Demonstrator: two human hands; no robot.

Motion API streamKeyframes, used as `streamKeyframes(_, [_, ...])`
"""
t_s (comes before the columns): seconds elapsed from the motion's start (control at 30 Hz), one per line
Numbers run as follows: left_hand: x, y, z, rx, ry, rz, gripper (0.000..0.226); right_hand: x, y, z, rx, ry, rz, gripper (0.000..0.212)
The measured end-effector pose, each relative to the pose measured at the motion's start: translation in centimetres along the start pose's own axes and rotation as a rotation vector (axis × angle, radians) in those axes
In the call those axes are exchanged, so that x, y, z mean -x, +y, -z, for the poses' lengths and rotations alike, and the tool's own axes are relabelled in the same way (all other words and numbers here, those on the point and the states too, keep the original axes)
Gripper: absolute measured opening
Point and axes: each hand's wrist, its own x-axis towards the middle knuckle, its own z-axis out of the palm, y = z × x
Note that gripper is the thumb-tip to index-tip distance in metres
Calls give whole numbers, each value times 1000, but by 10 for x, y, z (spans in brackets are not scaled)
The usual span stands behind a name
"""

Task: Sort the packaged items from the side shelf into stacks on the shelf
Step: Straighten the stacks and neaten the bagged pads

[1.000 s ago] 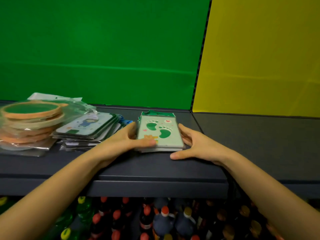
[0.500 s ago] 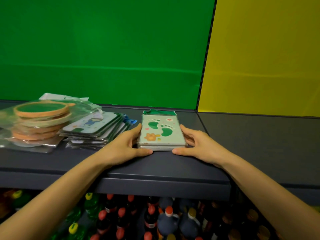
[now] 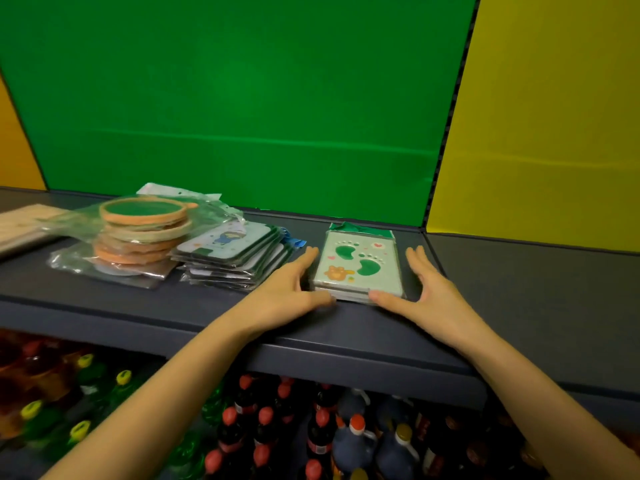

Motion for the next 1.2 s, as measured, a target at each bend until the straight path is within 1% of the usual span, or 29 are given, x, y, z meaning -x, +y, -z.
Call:
streamKeyframes(0.03, [11,-1,1,-23,48,-62,78,4,-3,1,11,74,20,96])
streamKeyframes(0.07, [22,-2,5,-60,112,-145,66,7,-7,2,14,151,64,89])
streamKeyframes(0.1, [33,-2,10,-111,180,-230,51,10,-12,2,9,220,121,78])
streamKeyframes(0.17, [50,-3,30,-194,334,-317,30,13,-27,-1,-33,289,223,56])
streamKeyframes(0.23, [56,-7,58,-255,488,-333,25,11,-48,-12,-116,253,270,44])
streamKeyframes(0.3, [52,-17,90,-346,567,-293,29,5,-71,-31,-215,143,253,40])
streamKeyframes(0.33, [48,-22,104,-396,567,-252,30,0,-81,-42,-244,84,233,41])
streamKeyframes(0.4, [38,-31,123,-473,505,-165,33,-12,-100,-65,-247,9,182,45])
streamKeyframes(0.47, [30,-37,131,-531,415,-145,39,-24,-117,-87,-271,-24,105,49])
streamKeyframes(0.53, [24,-40,130,-564,312,-156,44,-36,-130,-106,-296,-12,30,51])
streamKeyframes(0.6, [20,-43,127,-570,230,-153,47,-46,-137,-121,-286,36,-27,54])
streamKeyframes(0.67, [15,-45,127,-563,203,-123,46,-53,-141,-130,-313,83,-91,55])
streamKeyframes(0.73, [11,-46,131,-531,184,-44,45,-54,-143,-136,-371,98,-143,51])
streamKeyframes(0.8, [7,-46,134,-460,175,22,46,-55,-140,-139,-403,104,-189,51])
streamKeyframes(0.93, [4,-44,132,-387,134,61,50,-55,-135,-141,-450,124,-243,62])
streamKeyframes(1.0, [3,-46,130,-293,138,72,53,-56,-132,-141,-511,124,-264,57])
streamKeyframes(1.03, [2,-47,129,-216,154,79,52,-55,-132,-141,-541,112,-270,52])
streamKeyframes(1.07, [2,-48,128,-115,171,72,45,-55,-133,-140,-565,92,-265,47])
streamKeyframes(1.13, [2,-49,128,118,168,60,19,-54,-135,-138,-610,49,-261,43])
streamKeyframes(1.17, [1,-50,128,225,145,70,17,-55,-136,-136,-628,37,-275,42])
streamKeyframes(1.2, [-2,-50,128,304,125,94,22,-56,-137,-136,-637,32,-276,42])
